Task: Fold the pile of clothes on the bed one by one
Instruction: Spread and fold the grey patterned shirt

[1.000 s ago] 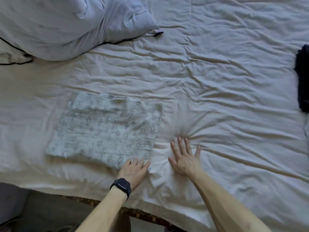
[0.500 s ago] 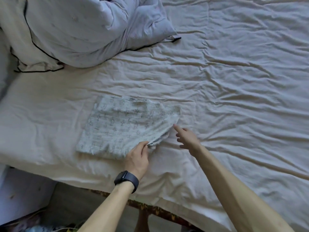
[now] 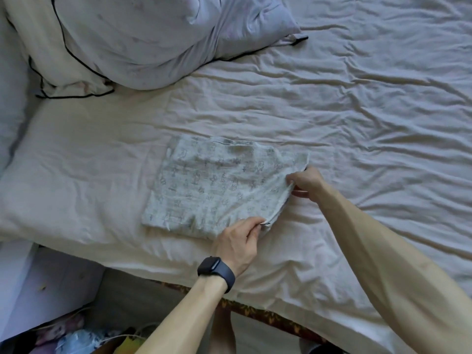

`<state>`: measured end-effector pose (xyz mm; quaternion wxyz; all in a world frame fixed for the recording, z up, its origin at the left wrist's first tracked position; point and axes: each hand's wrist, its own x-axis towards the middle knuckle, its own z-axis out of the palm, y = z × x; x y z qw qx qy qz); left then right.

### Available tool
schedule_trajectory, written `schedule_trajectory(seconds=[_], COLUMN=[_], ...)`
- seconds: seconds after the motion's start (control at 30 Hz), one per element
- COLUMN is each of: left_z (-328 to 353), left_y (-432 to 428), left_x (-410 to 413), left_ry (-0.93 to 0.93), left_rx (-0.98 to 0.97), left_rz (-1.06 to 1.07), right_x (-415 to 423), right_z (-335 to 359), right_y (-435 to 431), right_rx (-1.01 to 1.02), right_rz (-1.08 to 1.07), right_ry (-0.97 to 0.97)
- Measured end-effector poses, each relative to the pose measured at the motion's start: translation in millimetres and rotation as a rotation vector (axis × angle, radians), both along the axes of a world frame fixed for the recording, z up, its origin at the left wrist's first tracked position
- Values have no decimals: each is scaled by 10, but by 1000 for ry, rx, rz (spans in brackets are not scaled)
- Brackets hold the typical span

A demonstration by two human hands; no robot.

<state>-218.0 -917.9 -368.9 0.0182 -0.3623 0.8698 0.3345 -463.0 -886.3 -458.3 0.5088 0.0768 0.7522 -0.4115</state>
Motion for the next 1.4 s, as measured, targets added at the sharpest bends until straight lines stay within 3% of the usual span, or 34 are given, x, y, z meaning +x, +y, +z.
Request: schedule_trajectory(seconds=[0.23, 0.33, 0.47, 0.63, 0.77, 0.87, 1.07, 1.17, 1.27, 1.4], left_z=[-11, 28, 10, -453, -811, -928, -929, -898, -834, -870], left_y=[-281, -575, -1150, -1946, -2367, -2545, -2709, -2785, -2796, -2785], left_x=[239, 471, 924, 1638, 1930, 1984, 1970, 1961, 1919, 1602], left_ry=[141, 260, 296, 45, -155, -254, -367, -338, -238, -110], left_rx=[79, 99, 175, 287, 435, 484, 498, 374, 230, -69], left_rz=[93, 270, 622, 902, 806, 678, 553, 485, 392, -127], right_x=[206, 424, 896, 1673, 2085, 2243, 2559, 2649, 2800, 3086], right_z=[-2, 205, 541, 377, 27, -34, 138, 221, 271, 64], right_y=[-235, -675, -1625, -2840, -3333, -3481, -3375, -2962, -2275, -1550], right_rx=[-41, -51, -16, 71, 211, 269, 210, 78, 199, 380], right_rz=[-219, -283, -2, 419, 514, 542, 841, 546, 355, 328], right_ry=[51, 263, 508, 620, 563, 623, 601, 669, 889, 788])
